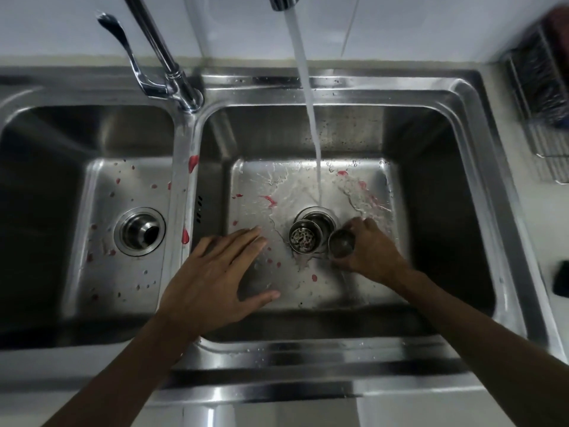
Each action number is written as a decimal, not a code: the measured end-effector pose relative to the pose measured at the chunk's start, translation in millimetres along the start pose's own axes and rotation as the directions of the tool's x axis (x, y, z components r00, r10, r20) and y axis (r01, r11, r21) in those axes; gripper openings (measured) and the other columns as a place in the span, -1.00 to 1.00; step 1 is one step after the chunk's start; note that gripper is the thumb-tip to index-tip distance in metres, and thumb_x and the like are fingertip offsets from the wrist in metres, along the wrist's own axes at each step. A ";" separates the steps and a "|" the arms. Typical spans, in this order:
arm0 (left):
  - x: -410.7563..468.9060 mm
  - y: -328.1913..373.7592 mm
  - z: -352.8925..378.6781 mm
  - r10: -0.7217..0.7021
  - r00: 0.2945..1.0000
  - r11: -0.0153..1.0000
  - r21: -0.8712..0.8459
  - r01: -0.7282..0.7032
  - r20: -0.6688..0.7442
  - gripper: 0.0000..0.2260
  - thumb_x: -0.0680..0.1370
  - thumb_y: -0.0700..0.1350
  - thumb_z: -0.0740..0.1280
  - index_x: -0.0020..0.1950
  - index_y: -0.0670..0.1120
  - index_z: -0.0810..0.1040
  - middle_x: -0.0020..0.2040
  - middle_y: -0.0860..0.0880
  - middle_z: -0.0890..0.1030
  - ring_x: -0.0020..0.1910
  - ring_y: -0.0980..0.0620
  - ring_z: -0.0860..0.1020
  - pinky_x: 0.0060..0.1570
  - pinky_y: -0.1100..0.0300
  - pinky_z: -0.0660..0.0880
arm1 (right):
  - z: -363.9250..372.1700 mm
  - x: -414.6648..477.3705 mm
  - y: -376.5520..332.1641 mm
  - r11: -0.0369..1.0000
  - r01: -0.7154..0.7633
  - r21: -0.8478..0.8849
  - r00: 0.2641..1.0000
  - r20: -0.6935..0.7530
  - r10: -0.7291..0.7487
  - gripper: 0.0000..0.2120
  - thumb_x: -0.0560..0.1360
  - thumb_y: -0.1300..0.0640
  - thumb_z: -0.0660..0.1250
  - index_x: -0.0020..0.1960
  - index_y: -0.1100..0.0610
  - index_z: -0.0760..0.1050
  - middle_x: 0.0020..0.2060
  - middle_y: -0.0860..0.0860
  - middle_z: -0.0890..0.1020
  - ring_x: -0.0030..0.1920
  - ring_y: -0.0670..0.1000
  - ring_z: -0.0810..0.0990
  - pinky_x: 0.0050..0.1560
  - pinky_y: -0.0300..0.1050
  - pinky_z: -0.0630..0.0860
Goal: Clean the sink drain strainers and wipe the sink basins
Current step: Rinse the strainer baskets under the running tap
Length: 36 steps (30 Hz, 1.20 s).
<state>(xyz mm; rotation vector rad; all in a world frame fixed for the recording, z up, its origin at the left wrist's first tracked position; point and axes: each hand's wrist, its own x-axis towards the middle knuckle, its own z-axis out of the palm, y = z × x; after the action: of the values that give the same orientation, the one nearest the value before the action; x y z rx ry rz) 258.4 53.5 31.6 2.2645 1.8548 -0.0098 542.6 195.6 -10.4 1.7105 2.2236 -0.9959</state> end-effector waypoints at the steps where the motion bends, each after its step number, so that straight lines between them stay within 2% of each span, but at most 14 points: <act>1: 0.2 0.4 0.0 0.000 1.000 1.000 0.003 0.000 0.000 -0.19 0.56 0.52 0.14 0.61 -0.03 0.33 0.61 -0.02 0.36 0.53 -0.02 0.40 0.45 -0.03 0.24 | 3.4 -6.0 2.3 0.997 0.023 -0.067 0.998 0.055 -0.020 -0.19 0.28 -0.15 0.63 0.37 0.11 0.35 0.23 0.14 0.45 0.10 0.17 0.59 0.06 -0.04 0.54; 5: 0.6 0.4 -0.3 -0.002 1.000 1.000 0.010 0.002 0.006 -0.18 0.57 0.52 0.13 0.61 -0.05 0.34 0.61 -0.03 0.36 0.54 -0.03 0.40 0.45 -0.07 0.31 | 24.6 -20.0 2.5 0.950 0.154 -0.270 0.977 0.184 -0.106 -0.15 0.31 -0.19 0.58 0.40 0.14 0.28 0.21 0.16 0.42 0.09 0.23 0.61 0.04 0.04 0.55; 9: 0.7 0.4 -0.2 -0.004 1.000 1.000 0.012 0.004 0.003 -0.18 0.56 0.52 0.14 0.60 -0.05 0.36 0.61 -0.02 0.37 0.54 -0.02 0.40 0.44 -0.07 0.33 | 36.8 -18.8 -1.9 0.930 0.198 -0.309 0.963 0.240 -0.125 -0.18 0.35 -0.14 0.56 0.42 0.15 0.25 0.27 0.17 0.39 0.15 0.22 0.57 0.06 0.06 0.55; 12: 1.2 0.0 0.0 -0.007 1.000 1.000 0.016 0.006 0.005 -0.18 0.56 0.52 0.13 0.60 -0.04 0.36 0.61 -0.01 0.36 0.53 -0.02 0.40 0.44 -0.07 0.33 | 37.7 -14.1 -4.5 0.910 0.194 -0.365 0.960 0.263 -0.099 -0.14 0.36 -0.20 0.53 0.46 0.12 0.21 0.31 0.15 0.38 0.21 0.23 0.53 0.10 0.10 0.54; 14: 1.8 0.0 0.1 -0.011 1.000 1.000 0.020 0.011 0.006 -0.18 0.56 0.52 0.13 0.60 -0.04 0.35 0.61 -0.02 0.36 0.52 -0.01 0.39 0.43 -0.06 0.32 | 33.2 -8.3 -8.8 0.900 0.181 -0.398 0.974 0.199 -0.108 -0.09 0.35 -0.33 0.48 0.48 0.09 0.19 0.33 0.13 0.38 0.26 0.22 0.49 0.14 0.15 0.55; 16: 2.0 -0.3 0.3 -0.014 1.000 1.000 0.019 0.013 0.006 -0.18 0.56 0.52 0.13 0.60 -0.03 0.35 0.61 -0.02 0.36 0.52 -0.02 0.40 0.43 -0.06 0.32 | 25.9 3.1 -16.9 0.921 0.145 -0.361 0.989 0.068 -0.129 -0.01 0.28 -0.49 0.42 0.47 0.08 0.23 0.34 0.11 0.41 0.27 0.20 0.48 0.17 0.16 0.54; 18: 1.4 -0.1 0.5 -0.010 1.000 1.000 0.012 0.010 0.001 -0.18 0.56 0.52 0.14 0.60 -0.05 0.37 0.60 -0.02 0.38 0.52 -0.02 0.41 0.43 -0.04 0.31 | 22.6 16.5 -27.1 0.937 0.132 -0.323 0.989 -0.015 -0.145 0.01 0.26 -0.53 0.40 0.47 0.07 0.24 0.35 0.11 0.44 0.28 0.18 0.48 0.19 0.14 0.54; 21: 1.4 -0.4 0.4 -0.004 1.000 1.000 0.020 0.004 -0.011 -0.18 0.56 0.52 0.14 0.58 -0.05 0.40 0.58 -0.03 0.41 0.50 -0.02 0.42 0.43 0.00 0.26 | 30.3 31.1 -39.5 0.913 0.172 -0.371 0.983 -0.002 -0.185 -0.03 0.29 -0.46 0.45 0.48 0.07 0.25 0.38 0.12 0.44 0.30 0.20 0.48 0.21 0.13 0.52; 26: 1.5 -1.8 1.5 -0.004 1.000 1.000 0.022 0.004 0.004 -0.18 0.55 0.52 0.14 0.58 -0.04 0.39 0.57 -0.02 0.40 0.48 0.00 0.39 0.43 0.03 0.23 | 37.0 44.2 -40.6 0.930 0.175 -0.324 0.981 -0.023 -0.193 -0.17 0.32 -0.24 0.55 0.43 0.05 0.29 0.34 0.08 0.51 0.28 0.18 0.53 0.14 0.11 0.54; 30: 2.1 -2.3 1.1 -0.006 1.000 1.000 0.014 0.006 0.014 -0.19 0.55 0.52 0.14 0.59 -0.04 0.38 0.57 -0.02 0.41 0.48 0.00 0.39 0.43 0.03 0.23 | 17.1 56.8 -31.6 0.974 0.082 -0.212 0.984 -0.141 -0.114 -0.24 0.31 -0.24 0.54 0.35 0.06 0.32 0.20 0.08 0.55 0.15 0.17 0.58 0.03 0.11 0.60; 36: 1.2 -2.1 1.0 -0.014 1.000 1.000 0.006 0.014 0.015 -0.18 0.55 0.53 0.15 0.60 -0.03 0.37 0.57 -0.03 0.42 0.48 -0.01 0.41 0.43 0.01 0.27 | -9.2 79.8 -28.5 0.985 -0.010 -0.173 0.984 -0.175 -0.021 -0.18 0.33 -0.23 0.57 0.41 0.10 0.31 0.27 0.13 0.51 0.24 0.20 0.55 0.15 0.14 0.58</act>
<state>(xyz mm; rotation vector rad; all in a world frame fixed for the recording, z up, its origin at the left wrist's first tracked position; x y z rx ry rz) 256.7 54.9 30.1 2.2489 1.8655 -0.0350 492.8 261.3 -32.2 1.7764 2.3435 -0.6516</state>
